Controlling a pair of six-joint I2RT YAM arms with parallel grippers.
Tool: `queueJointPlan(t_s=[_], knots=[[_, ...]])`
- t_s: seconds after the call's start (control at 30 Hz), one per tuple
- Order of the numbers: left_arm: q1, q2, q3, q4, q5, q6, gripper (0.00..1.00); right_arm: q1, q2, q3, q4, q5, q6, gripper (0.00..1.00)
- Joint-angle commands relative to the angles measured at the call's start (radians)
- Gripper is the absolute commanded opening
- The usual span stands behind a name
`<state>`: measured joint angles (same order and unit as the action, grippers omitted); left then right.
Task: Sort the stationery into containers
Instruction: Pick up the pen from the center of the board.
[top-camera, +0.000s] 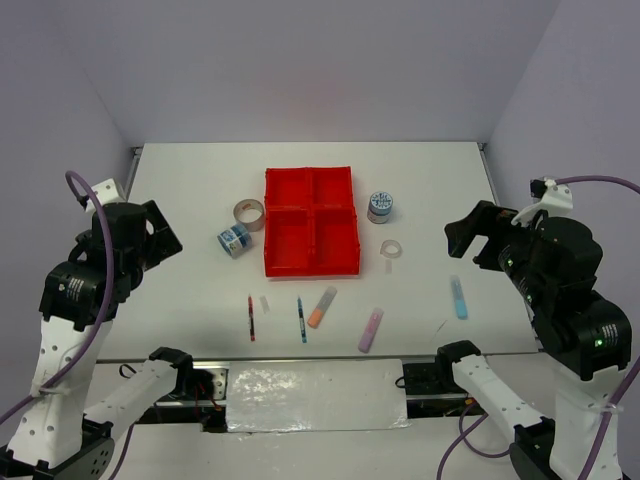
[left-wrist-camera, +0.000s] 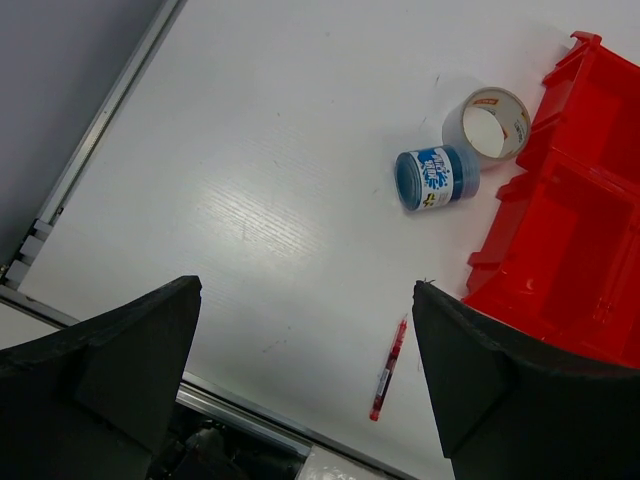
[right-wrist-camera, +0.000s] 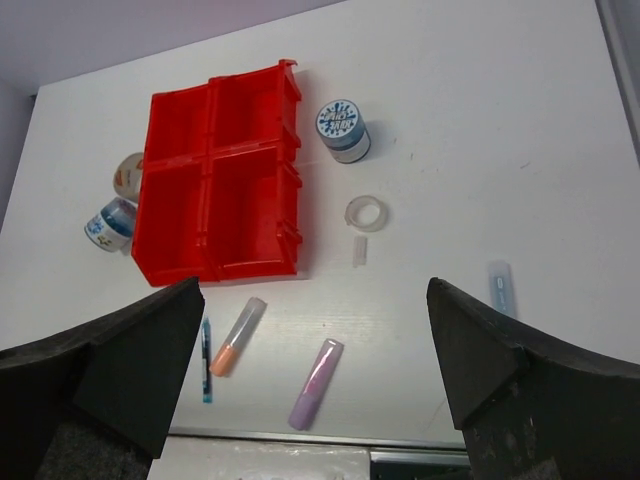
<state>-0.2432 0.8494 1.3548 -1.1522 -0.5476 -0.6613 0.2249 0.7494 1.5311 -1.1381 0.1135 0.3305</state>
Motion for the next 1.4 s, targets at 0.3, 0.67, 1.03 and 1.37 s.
queueJointPlan(t_s=[0.3, 0.67, 1.03, 1.37], knots=[[-0.004, 0.040, 0.060, 0.016, 0.018, -0.014, 0.99, 0.013, -0.052, -0.126, 0.222, -0.383, 0.062, 1.00], [-0.002, 0.059, 0.041, 0.029, 0.057, 0.003, 0.99, 0.801, 0.365, -0.233, 0.130, 0.268, 0.535, 1.00], [-0.002, 0.043, -0.013, 0.023, 0.129, 0.032, 0.99, 1.038, 0.849, -0.151, 0.290, 0.328, 0.673, 0.67], [-0.002, 0.022, -0.042, 0.026, 0.153, 0.058, 0.99, 1.035, 1.038, -0.132, 0.379, 0.265, 0.628, 0.65]])
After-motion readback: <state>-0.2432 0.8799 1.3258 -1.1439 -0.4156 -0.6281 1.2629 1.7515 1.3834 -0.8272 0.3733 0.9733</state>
